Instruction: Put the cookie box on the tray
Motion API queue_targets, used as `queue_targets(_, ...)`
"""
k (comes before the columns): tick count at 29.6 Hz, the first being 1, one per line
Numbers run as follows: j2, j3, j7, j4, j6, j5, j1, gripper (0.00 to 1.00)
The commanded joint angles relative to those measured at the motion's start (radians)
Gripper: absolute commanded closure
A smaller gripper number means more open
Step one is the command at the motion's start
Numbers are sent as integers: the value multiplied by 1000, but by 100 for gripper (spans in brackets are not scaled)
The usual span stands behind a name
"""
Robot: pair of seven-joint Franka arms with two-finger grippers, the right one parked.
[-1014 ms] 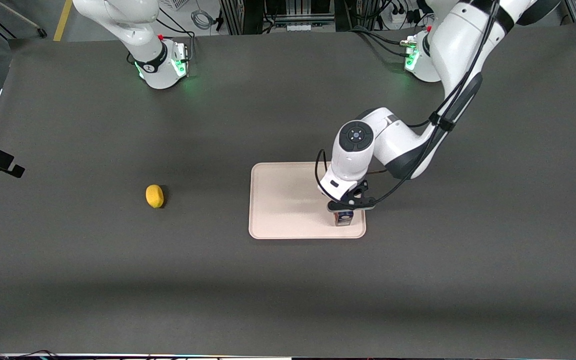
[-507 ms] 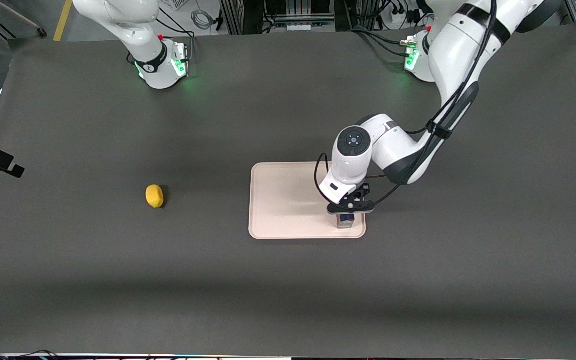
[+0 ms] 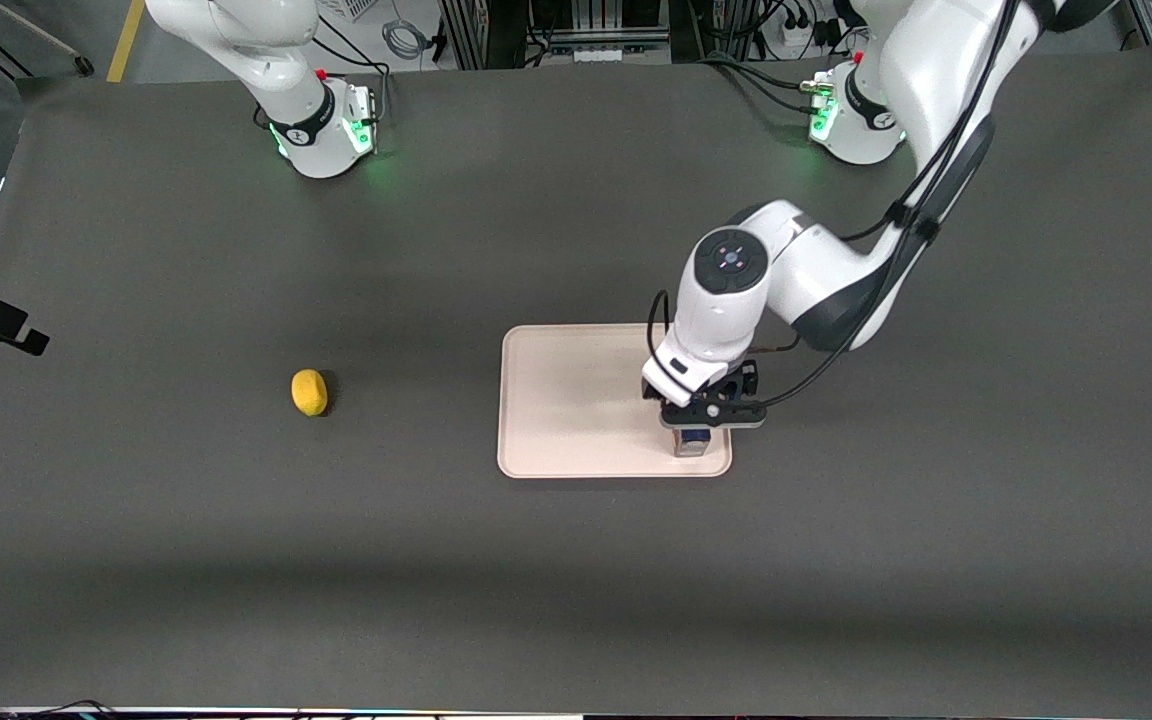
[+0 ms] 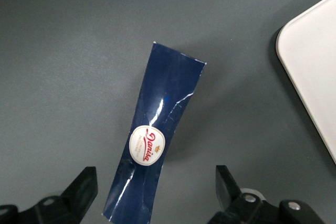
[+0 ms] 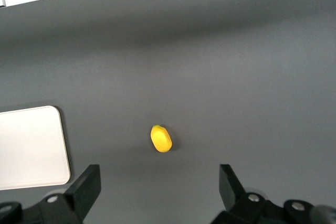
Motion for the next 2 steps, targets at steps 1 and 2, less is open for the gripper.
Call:
queue_targets(1,-24,6,-2,-25,14,14,-7,0)
queue_targets(2,-24,6,-2,-25,14,14,-7,0)
